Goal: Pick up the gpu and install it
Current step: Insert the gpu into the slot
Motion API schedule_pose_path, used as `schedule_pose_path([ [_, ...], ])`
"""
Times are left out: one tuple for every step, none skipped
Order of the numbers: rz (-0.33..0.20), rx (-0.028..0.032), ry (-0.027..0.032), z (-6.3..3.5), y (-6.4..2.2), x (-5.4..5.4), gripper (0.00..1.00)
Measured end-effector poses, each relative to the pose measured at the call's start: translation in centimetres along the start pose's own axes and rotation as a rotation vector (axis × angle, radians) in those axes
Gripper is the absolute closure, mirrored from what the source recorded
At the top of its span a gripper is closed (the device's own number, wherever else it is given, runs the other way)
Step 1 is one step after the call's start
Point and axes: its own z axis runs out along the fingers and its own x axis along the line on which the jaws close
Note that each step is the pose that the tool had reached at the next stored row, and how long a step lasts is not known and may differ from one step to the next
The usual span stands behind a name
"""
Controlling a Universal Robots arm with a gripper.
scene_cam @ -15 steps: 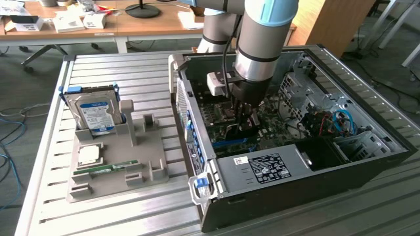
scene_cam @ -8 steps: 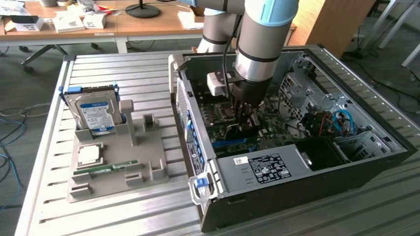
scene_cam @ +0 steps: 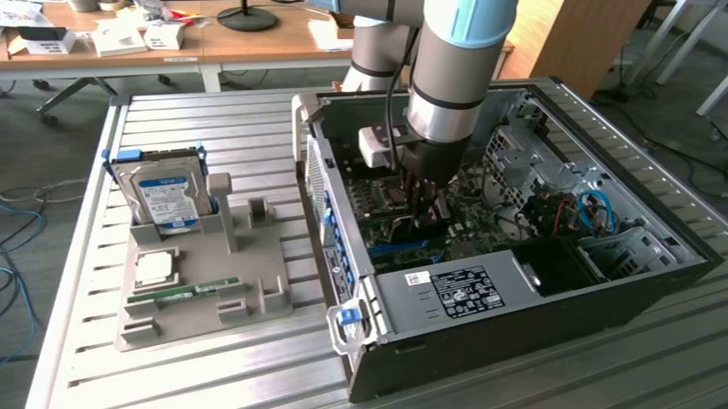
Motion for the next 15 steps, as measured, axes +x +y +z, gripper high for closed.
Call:
schedule_pose_path([
  [0.000, 0.0000, 0.0002, 0.01, 0.01, 0.00, 0.74],
  [0.000, 0.0000, 0.0001, 0.02, 0.01, 0.00, 0.74],
  [0.000, 0.0000, 0.0002, 0.02, 0.02, 0.00, 0.74],
  [0.000, 0.0000, 0.0001, 0.03, 0.03, 0.00, 0.74],
  [0.000, 0.0001, 0.0000, 0.06, 0.03, 0.00, 0.74],
  [0.000, 0.0002, -0.0002, 0.09, 0.05, 0.00, 0.74],
  [0.000, 0.0003, -0.0003, 0.12, 0.08, 0.00, 0.74],
  [0.000, 0.0002, -0.0001, 0.12, 0.08, 0.00, 0.74],
  [0.000, 0.0002, 0.0000, 0.12, 0.08, 0.00, 0.74],
  [0.000, 0.0001, 0.0000, 0.12, 0.08, 0.00, 0.74],
  [0.000, 0.0001, 0.0000, 0.11, 0.08, 0.00, 0.74],
  [0.000, 0.0001, 0.0000, 0.11, 0.08, 0.00, 0.74],
  [0.000, 0.0001, 0.0000, 0.12, 0.08, 0.00, 0.74],
  [0.000, 0.0001, 0.0000, 0.12, 0.08, 0.00, 0.74],
  [0.000, 0.0001, 0.0000, 0.12, 0.09, 0.00, 0.74],
])
